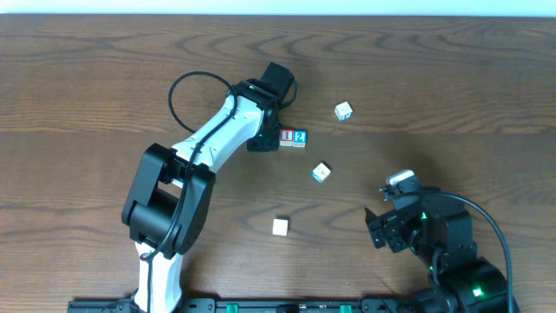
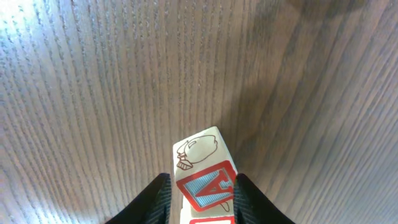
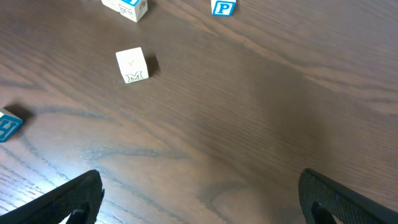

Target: Spell out Ai2

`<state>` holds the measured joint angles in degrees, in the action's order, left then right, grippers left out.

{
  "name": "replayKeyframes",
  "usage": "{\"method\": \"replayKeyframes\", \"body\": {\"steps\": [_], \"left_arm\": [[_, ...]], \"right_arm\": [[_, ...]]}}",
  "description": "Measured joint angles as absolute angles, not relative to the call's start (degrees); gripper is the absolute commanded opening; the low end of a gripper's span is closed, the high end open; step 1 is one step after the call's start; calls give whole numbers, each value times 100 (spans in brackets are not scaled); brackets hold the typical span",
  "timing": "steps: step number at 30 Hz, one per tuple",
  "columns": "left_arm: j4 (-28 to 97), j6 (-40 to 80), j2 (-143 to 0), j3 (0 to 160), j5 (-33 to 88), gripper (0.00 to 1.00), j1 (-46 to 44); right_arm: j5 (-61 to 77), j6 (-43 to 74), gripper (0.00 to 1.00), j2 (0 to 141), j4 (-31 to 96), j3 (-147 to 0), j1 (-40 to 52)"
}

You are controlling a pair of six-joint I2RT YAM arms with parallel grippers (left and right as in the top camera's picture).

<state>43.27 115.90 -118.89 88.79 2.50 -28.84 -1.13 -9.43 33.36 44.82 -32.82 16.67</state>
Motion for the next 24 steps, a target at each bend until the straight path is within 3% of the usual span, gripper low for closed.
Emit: {"method": "replayKeyframes", "body": {"steps": [9, 24], "left_arm": [[4508, 11570, -11889, 8879, 259, 24, -2856], [4335, 11504, -11889, 8879, 296, 25, -2679]], "right_arm": [[-113, -943, 99, 3336, 4482, -3282, 1667], [-110, -943, 99, 3336, 4482, -3282, 1667]]}}
